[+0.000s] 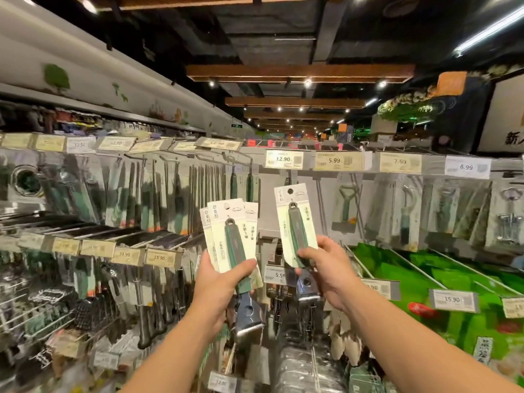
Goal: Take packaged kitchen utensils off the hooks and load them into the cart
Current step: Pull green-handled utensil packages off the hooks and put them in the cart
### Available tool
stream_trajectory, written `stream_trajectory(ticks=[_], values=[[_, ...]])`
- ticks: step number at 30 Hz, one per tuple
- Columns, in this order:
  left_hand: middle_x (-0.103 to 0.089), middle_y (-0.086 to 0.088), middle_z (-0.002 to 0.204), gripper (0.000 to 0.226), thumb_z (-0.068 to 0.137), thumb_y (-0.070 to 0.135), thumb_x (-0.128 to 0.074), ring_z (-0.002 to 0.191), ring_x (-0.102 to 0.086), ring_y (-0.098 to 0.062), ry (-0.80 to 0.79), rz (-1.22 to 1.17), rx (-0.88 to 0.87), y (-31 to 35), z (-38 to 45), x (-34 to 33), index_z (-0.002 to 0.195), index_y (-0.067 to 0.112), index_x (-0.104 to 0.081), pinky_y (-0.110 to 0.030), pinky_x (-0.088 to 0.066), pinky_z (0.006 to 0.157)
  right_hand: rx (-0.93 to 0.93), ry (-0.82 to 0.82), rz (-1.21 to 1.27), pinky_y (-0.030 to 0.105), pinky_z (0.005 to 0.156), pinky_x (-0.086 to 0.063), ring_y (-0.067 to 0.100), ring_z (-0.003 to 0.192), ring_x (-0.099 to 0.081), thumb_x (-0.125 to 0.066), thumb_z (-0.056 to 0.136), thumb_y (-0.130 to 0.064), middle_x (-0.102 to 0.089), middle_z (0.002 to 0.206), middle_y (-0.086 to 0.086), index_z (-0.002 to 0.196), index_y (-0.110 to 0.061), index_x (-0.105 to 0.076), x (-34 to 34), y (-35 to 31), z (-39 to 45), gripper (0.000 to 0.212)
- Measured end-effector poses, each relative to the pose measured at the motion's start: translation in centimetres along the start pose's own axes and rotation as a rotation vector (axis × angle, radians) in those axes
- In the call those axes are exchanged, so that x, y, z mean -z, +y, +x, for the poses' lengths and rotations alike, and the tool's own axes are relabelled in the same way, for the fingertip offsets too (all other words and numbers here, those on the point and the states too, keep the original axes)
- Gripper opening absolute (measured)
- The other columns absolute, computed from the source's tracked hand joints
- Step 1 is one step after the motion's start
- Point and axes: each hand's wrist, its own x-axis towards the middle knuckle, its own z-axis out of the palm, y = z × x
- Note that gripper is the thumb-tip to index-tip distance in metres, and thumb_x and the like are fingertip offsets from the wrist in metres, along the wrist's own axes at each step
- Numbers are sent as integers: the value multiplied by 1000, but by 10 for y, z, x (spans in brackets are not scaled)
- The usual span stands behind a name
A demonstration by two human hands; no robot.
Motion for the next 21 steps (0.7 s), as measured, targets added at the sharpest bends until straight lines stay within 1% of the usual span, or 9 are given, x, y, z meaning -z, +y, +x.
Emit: stream_trajectory(ticks=[4,8,11,15,17,19,20,21], values=[[-78,1,115,71,73,15,-94,107,-76,-25,-22,4,-10,5,34,-3,131,28,-57,-55,-59,97,73,30,29,33,56,-58,25,67,-69,-66,88,7,-78,91,10,109,-10,-62,-8,-8,37,27],[-77,1,117,75,72,14,-94,105,-76,-21,-24,0,-21,6,57,-7,135,25,-55,-51,-60,98,103,44,71,37,59,-56,22,61,-68,-65,88,6,-76,94,11,107,-10,-62,-17,-13,64,25],[-78,-1,115,70,73,12,-93,104,-77,-22,-24,-4,-17,3,68,-10,131,24,-56,-51,-61,96,100,56,88,34,57,-60,26,69,-72,-68,88,5,-77,98,11,108,-11,-64,-21,-8,79,26],[-78,-4,116,66,73,11,-93,106,-76,-27,-27,-22,-2,1,80,-12,128,24,-58,-53,-61,94,99,73,95,34,65,-63,29,79,-74,-70,90,-1,-78,101,12,108,-9,-70,-20,3,88,19],[-77,-4,117,68,73,12,-93,106,-76,-25,-44,-8,-1,3,83,-13,129,24,-58,-48,-63,90,91,93,118,33,71,-64,28,86,-75,-71,91,-2,-78,101,12,108,-5,-71,-19,8,90,17],[-76,-4,117,68,74,11,-93,104,-76,-23,-60,-3,-11,6,87,-12,130,24,-57,-41,-65,81,69,94,139,34,73,-64,28,88,-76,-71,91,-2,-78,101,14,107,-4,-72,-20,11,92,17],[-76,-4,117,67,74,11,-93,103,-76,-23,-65,-7,-16,8,90,-11,130,24,-57,-40,-65,80,58,92,142,35,74,-64,29,87,-75,-72,91,-3,-78,101,14,108,-3,-71,-21,11,93,18],[-76,-4,117,67,74,11,-93,104,-76,-23,-71,-13,-17,9,92,-10,130,23,-58,-43,-65,82,54,98,125,38,73,-65,28,85,-75,-72,91,-5,-78,100,14,111,-3,-71,-24,10,94,20]])
